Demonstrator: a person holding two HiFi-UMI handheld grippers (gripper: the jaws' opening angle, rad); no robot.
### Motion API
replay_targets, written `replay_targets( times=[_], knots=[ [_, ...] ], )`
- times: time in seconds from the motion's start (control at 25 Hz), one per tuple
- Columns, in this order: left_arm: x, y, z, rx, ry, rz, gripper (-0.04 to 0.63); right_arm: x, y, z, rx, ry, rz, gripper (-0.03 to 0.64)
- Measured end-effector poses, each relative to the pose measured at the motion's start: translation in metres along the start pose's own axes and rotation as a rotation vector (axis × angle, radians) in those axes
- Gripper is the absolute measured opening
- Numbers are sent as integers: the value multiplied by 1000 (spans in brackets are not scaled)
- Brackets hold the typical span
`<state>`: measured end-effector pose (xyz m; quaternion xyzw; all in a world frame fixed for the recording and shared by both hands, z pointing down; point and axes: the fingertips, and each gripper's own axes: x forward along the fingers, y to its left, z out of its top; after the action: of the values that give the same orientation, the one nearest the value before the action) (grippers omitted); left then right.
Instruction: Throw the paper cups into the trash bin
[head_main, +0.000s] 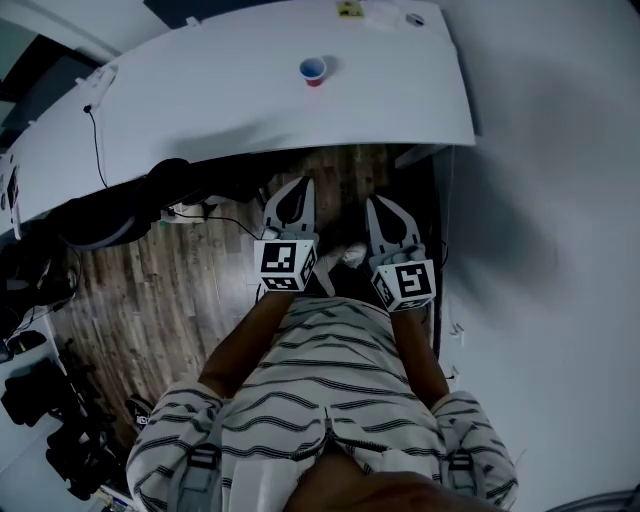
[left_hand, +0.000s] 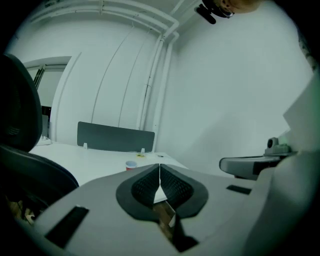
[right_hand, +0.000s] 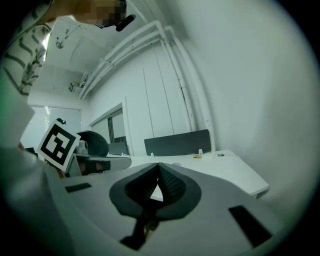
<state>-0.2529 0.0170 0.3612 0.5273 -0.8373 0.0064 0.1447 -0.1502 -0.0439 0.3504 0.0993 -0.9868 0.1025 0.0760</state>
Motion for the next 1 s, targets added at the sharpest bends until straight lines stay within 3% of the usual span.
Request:
replay_targets(
  times=[0.32,0.92,1.0],
  knots=[
    [44,36,-10,-17,88,-26,25,19,-2,-4,40,3,-94,9],
    [137,96,-32,-13,120,-11,29,59,3,-29,77,78,-143,9],
    [153,103,-39,-13,128,-7,63,65,1,-34,76,93,-145,9]
  ],
)
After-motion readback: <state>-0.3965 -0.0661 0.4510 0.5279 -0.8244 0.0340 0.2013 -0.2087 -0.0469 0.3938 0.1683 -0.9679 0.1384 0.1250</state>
